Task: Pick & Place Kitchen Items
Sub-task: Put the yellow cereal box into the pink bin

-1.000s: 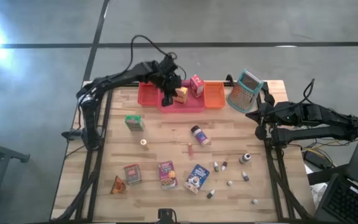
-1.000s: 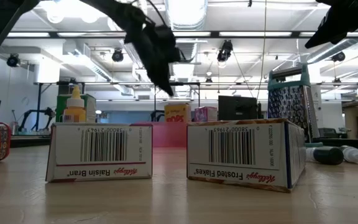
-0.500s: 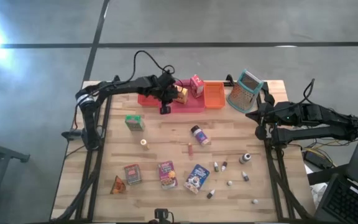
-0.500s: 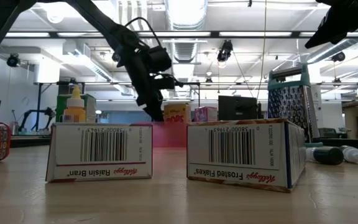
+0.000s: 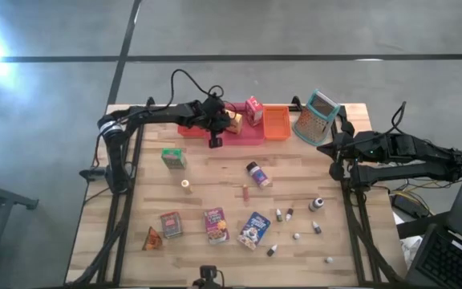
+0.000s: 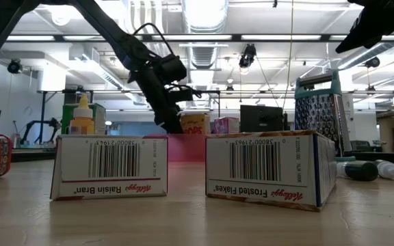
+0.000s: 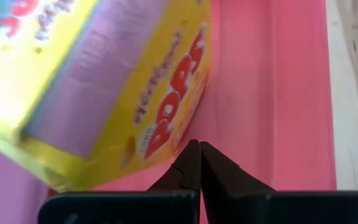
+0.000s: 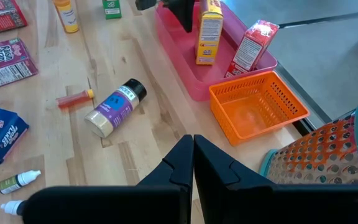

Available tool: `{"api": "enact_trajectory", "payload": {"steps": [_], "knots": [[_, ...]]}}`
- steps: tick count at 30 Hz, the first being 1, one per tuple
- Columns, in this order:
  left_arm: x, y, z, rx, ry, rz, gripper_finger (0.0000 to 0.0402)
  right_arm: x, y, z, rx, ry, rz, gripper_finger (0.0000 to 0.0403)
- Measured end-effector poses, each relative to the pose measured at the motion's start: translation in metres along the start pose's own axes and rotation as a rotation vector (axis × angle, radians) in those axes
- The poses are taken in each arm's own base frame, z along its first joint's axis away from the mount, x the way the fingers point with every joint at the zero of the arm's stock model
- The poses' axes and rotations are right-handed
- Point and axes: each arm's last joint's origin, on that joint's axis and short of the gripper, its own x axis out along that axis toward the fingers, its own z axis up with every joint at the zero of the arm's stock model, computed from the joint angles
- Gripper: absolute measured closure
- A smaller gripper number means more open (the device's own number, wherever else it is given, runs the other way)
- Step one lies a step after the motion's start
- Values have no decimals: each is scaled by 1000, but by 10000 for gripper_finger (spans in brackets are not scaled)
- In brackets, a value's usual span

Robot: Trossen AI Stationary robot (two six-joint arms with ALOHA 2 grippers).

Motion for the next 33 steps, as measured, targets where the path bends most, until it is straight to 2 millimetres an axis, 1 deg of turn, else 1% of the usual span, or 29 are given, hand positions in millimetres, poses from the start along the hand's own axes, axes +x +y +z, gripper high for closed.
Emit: {"api": "enact_trajectory", "payload": {"steps": [6,12,19,29,33], "knots": [[3,3,0,-3,-22,19,401,0,0,0,-1,0,0,394],[18,5,-6,-4,1,23,401,0,0,0,-2,0,0,394],[31,9,-7,-2,-6,38,401,0,0,0,0,0,0,394],[25,19,11,11,-88,79,401,0,0,0,-2,0,0,394],[25,19,10,7,-79,73,401,0,0,0,-1,0,0,394]]}}
